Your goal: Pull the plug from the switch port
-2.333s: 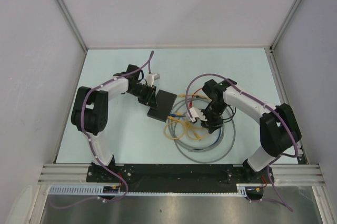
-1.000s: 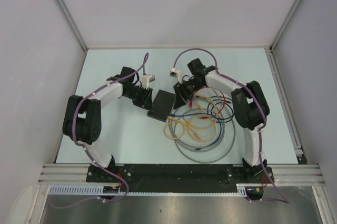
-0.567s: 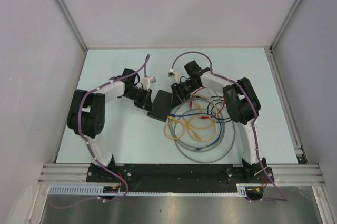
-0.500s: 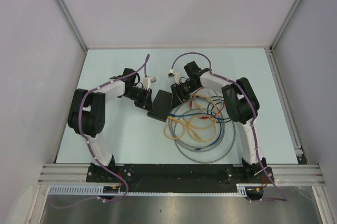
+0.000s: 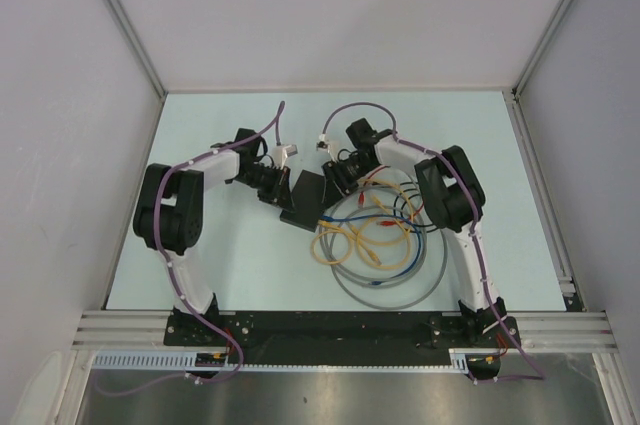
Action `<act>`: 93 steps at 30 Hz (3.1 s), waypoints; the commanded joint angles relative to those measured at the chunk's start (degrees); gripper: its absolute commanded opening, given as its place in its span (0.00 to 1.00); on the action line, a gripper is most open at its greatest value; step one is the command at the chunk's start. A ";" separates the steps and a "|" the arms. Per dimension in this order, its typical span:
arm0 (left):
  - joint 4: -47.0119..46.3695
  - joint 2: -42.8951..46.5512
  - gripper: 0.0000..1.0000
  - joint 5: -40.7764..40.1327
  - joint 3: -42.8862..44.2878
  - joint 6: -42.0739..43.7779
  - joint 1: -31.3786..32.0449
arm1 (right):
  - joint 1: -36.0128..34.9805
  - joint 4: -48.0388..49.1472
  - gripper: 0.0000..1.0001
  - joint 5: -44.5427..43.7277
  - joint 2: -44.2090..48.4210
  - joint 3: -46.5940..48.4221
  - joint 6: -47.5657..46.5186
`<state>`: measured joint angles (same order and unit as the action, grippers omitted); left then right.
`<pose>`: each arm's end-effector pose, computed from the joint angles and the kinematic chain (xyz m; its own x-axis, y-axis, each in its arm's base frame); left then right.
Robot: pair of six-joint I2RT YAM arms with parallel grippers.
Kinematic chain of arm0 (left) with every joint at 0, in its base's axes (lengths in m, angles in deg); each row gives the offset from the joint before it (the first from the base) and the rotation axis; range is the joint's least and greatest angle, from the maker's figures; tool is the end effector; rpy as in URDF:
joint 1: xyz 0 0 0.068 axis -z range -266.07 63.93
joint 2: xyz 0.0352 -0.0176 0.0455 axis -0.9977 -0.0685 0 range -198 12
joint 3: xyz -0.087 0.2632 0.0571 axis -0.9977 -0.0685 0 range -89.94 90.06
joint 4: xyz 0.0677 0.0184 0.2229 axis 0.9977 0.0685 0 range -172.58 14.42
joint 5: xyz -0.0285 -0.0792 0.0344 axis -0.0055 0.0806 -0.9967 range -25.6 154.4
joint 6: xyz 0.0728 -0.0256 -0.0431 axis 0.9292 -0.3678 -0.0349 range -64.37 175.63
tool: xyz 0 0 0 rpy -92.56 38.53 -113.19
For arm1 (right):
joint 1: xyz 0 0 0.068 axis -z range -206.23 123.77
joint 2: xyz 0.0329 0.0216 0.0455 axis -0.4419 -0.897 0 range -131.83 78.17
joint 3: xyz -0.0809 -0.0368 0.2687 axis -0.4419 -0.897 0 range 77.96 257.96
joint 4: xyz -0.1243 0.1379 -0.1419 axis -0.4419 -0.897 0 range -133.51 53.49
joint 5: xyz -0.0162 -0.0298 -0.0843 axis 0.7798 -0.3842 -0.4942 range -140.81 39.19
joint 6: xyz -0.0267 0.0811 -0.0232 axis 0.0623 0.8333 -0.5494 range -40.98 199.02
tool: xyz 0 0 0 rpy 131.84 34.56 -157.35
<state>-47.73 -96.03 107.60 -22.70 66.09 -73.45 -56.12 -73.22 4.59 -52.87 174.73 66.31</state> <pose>0.3197 -0.1266 0.1522 -0.8705 0.3307 -0.3644 0.4914 0.6246 -0.6070 0.3582 0.2806 0.1369 -0.6861 -0.5385 -0.4891 -0.6833 0.2462 0.6874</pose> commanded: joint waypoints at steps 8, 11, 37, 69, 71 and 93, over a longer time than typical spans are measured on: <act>0.04 -4.21 0.15 -5.23 -0.27 1.23 0.30 | -1.49 -2.07 0.48 6.04 -2.47 -0.26 -3.38; 0.04 -4.38 0.15 -4.97 -0.27 1.32 0.56 | -1.75 2.06 0.52 3.68 -2.37 -2.20 1.18; 0.48 -4.21 0.15 -6.29 -0.45 2.46 1.53 | -3.95 8.15 0.22 -11.80 -2.37 -5.02 11.04; 1.71 -0.53 0.17 -7.34 1.84 4.57 2.06 | 3.33 -9.60 0.06 -11.20 6.32 -1.24 -4.07; 2.06 0.53 0.17 -6.20 2.45 4.75 2.06 | 4.57 -11.10 0.06 -10.14 8.08 1.47 -6.78; 4.26 5.99 0.27 -6.37 7.99 5.36 1.97 | 23.57 -7.87 0.50 -35.19 15.28 11.33 -6.72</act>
<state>-44.47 -91.94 101.88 -18.76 69.85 -71.51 -31.24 -85.13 -25.25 -39.49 181.02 56.97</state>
